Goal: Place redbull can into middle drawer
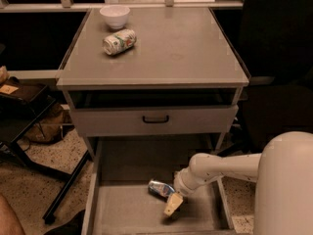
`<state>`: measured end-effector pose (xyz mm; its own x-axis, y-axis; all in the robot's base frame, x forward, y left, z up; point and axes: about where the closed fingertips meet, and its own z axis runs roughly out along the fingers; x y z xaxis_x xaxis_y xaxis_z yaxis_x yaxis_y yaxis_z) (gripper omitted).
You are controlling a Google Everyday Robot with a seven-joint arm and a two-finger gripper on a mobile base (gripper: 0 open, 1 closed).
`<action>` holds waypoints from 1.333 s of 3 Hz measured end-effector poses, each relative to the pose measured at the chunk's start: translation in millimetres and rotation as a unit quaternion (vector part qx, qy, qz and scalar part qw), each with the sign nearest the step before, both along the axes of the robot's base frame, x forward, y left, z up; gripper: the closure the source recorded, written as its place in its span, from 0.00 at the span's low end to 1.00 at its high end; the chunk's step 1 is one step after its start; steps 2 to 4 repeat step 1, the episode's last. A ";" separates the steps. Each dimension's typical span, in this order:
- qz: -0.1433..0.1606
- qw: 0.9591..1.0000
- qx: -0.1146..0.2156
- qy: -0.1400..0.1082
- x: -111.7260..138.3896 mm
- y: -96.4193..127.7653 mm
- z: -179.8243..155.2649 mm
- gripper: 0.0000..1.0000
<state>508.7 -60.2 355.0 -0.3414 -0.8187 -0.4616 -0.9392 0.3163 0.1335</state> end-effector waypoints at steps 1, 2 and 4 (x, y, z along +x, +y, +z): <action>0.000 1.000 0.000 0.000 0.0 0.0 0.0 0.00; 0.000 1.000 0.000 0.000 0.0 0.0 0.0 0.00; 0.000 1.000 0.000 0.000 0.0 0.0 0.0 0.00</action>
Offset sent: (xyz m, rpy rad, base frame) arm 0.0000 0.0000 0.0000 0.0000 0.0000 0.0000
